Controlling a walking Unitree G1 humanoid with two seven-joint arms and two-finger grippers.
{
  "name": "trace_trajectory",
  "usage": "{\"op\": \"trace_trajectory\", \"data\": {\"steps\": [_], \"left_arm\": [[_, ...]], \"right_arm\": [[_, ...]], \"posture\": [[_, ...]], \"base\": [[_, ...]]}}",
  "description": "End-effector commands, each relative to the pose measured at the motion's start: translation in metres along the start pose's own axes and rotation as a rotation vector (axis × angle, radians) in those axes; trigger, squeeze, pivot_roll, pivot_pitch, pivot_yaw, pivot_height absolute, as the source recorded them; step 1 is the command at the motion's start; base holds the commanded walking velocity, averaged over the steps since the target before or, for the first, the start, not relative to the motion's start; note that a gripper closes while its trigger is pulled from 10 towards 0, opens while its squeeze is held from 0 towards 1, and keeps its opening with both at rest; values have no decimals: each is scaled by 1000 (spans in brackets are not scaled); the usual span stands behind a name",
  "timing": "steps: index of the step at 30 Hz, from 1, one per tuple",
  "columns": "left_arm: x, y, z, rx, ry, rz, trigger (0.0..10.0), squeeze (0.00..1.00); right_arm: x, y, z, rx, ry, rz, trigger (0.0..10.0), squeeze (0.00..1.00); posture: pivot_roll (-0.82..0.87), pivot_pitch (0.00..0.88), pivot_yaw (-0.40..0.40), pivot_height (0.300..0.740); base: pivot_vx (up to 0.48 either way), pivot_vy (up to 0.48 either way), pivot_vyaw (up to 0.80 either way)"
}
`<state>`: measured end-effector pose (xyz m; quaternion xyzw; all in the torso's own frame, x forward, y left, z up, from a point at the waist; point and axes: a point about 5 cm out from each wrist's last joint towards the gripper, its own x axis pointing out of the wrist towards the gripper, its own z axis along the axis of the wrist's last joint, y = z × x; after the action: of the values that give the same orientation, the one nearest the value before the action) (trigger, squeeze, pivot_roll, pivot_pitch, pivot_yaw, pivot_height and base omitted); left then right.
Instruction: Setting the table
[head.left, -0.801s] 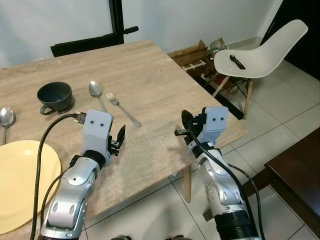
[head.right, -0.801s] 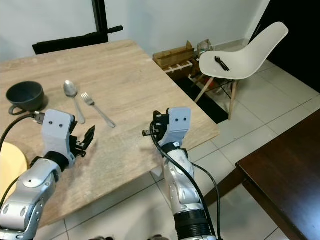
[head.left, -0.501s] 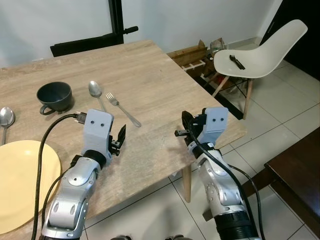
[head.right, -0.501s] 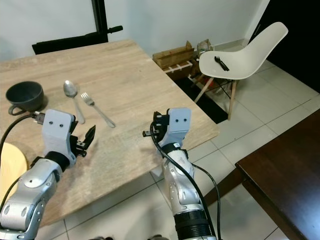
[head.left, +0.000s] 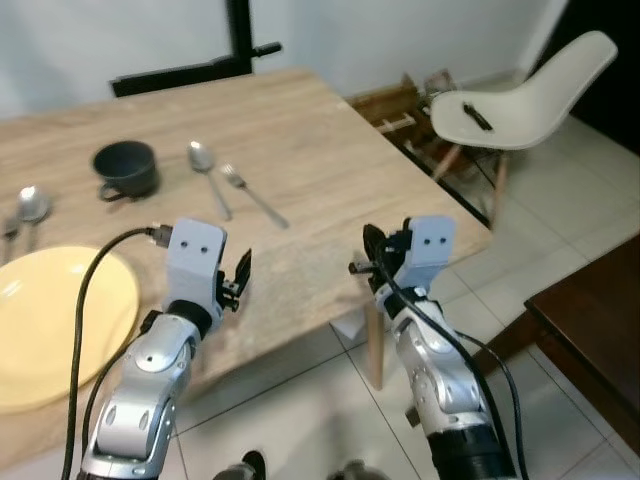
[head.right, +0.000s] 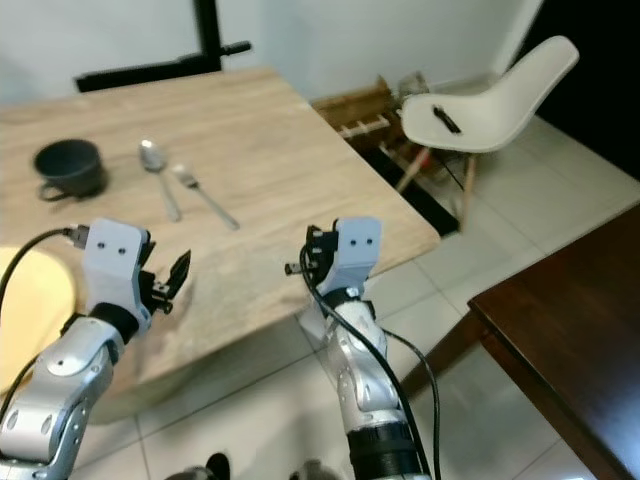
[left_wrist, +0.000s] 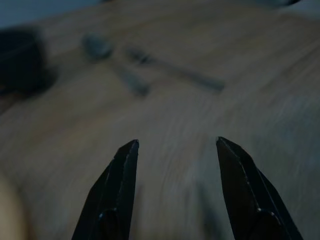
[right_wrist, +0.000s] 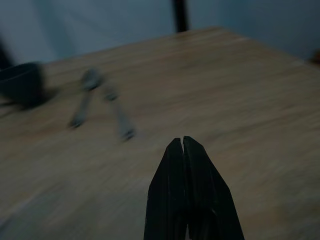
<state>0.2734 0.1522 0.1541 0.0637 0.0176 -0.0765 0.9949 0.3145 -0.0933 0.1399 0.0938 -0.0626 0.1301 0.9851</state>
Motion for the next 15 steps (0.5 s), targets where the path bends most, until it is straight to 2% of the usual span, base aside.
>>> {"op": "trace_trajectory", "data": {"steps": [1, 15], "left_arm": [[0, -3, -3, 2, 13, -14, 10000, 0], [1, -4, -3, 5, 14, -20, 10000, 0]], "right_arm": [[-3, -3, -3, -2, 17, -15, 10000, 0], [-4, -4, -4, -4, 22, -18, 10000, 0]], "posture": [[4, 28, 7, 740], [3, 32, 9, 740]], "base": [[-405, 0, 0], [-402, 0, 0]]}}
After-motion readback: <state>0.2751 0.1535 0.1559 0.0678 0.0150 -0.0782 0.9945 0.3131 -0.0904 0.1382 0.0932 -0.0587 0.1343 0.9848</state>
